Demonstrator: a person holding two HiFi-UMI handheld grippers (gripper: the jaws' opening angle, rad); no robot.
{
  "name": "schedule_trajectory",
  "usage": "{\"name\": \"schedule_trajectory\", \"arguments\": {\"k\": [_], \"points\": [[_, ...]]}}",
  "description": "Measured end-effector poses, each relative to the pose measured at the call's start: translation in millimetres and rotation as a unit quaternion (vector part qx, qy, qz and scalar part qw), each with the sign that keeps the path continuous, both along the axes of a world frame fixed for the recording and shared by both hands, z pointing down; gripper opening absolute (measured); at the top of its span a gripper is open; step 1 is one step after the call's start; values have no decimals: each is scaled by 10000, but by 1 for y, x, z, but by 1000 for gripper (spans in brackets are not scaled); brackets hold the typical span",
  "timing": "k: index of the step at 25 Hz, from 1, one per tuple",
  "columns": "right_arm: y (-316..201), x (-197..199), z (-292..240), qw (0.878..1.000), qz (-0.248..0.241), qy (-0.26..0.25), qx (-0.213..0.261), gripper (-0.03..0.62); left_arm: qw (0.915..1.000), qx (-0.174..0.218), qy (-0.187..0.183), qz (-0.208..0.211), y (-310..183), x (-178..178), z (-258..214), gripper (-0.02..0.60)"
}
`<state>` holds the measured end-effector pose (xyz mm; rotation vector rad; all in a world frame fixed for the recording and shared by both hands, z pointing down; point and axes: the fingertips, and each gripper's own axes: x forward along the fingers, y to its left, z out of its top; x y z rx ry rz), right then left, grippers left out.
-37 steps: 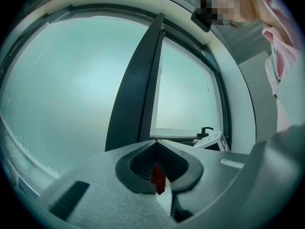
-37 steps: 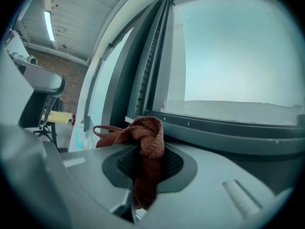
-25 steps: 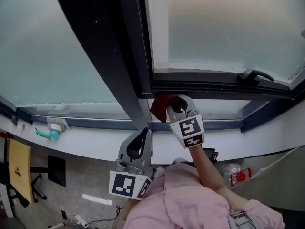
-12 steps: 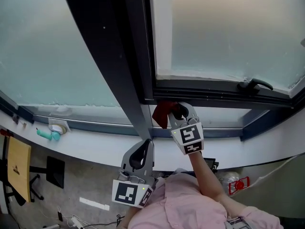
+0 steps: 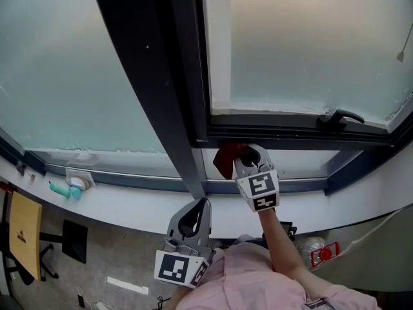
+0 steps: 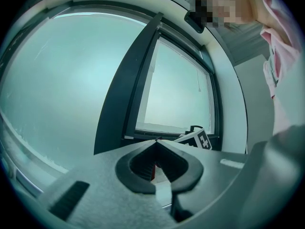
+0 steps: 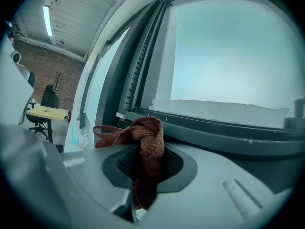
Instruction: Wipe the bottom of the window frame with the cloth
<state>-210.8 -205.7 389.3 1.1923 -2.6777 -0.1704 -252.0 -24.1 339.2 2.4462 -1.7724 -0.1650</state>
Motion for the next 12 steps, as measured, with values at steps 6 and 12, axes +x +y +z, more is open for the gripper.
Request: {"name": "schedule_trajectory", "arguments": {"k": [6, 12], "points": [[-2, 18, 0, 9996, 291, -14, -20, 63, 10000, -34, 48, 59, 9, 1, 3, -5], [-9, 47, 0, 9978, 644, -93, -133, 64, 9999, 27, 60, 82, 14, 2, -2, -5]]}}
